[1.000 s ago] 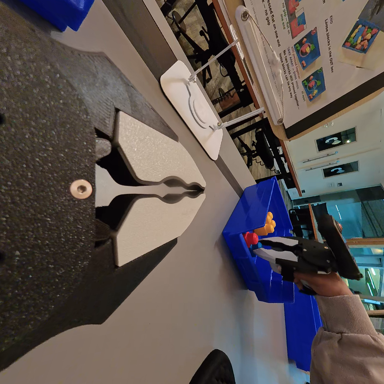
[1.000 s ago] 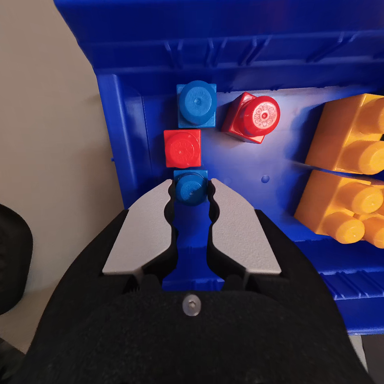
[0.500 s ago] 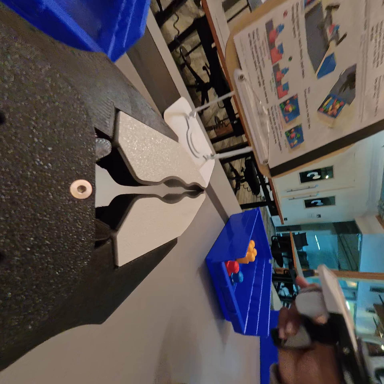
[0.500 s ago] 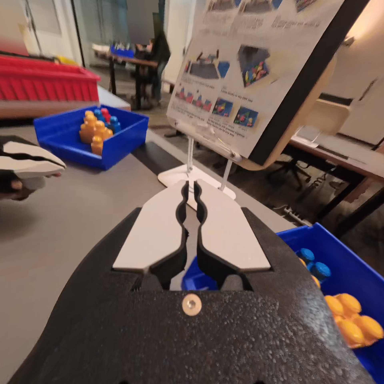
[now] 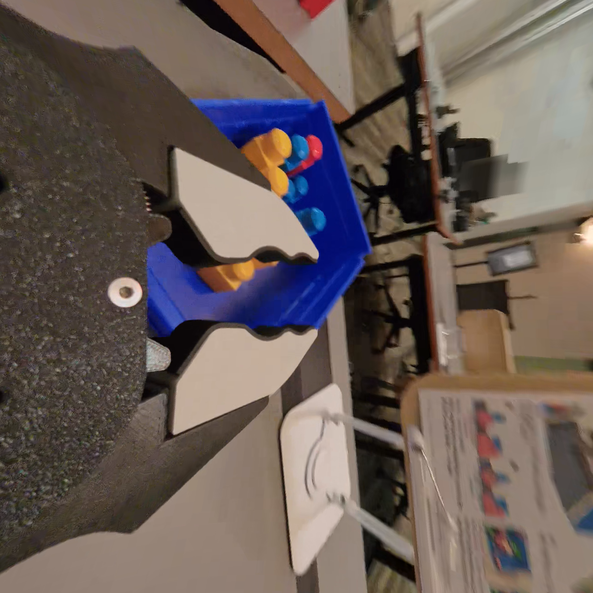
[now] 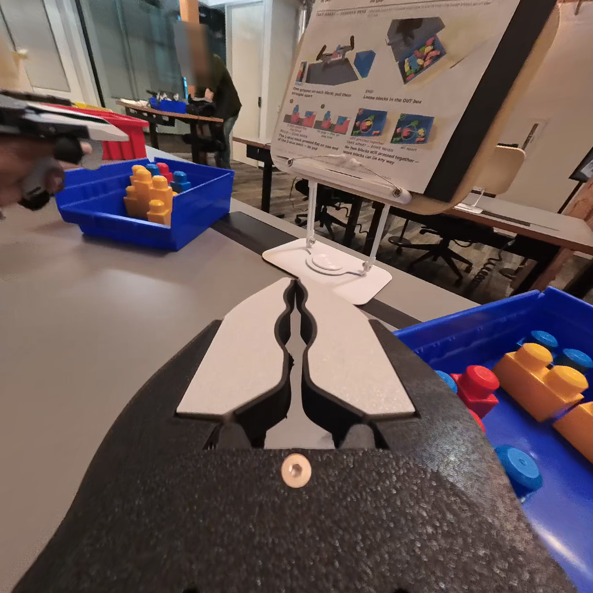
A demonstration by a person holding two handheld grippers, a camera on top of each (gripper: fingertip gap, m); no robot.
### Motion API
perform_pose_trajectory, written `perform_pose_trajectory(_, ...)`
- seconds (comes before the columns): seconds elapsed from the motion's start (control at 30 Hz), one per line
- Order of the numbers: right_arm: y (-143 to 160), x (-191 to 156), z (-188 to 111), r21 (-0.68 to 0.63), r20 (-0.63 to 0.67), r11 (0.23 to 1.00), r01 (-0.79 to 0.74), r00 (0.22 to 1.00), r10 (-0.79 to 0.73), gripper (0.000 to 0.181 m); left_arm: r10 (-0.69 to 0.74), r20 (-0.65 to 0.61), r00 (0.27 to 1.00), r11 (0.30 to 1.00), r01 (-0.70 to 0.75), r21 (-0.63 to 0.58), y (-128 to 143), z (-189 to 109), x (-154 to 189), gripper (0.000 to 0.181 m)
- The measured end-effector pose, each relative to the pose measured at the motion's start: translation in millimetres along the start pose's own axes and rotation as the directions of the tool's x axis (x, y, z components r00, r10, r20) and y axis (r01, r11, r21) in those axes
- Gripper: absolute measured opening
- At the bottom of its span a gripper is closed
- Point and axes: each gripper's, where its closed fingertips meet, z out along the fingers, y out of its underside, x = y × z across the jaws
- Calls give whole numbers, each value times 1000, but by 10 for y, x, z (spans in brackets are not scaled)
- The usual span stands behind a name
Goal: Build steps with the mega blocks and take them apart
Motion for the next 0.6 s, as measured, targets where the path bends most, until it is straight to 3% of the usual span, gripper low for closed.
perform_pose_trajectory(0.1,73,-38,0,-17,32,1000,-16,999,17,0,28,99,995,972,-4,-234,338,309,-383,62)
perform_pose_trajectory(0.23,178,-171,16,-49,104,999,-12,994,17,0,128,173,977,902,-41,-431,697,596,-584,72)
perform_pose_trajectory(0.4,237,-238,5,-78,138,997,-8,990,19,0,68,226,972,855,59,-515,954,795,-613,70)
perform_pose_trajectory(0.6,193,-263,-24,-60,171,998,-28,985,38,0,37,259,965,810,123,-574,1160,919,-626,55)
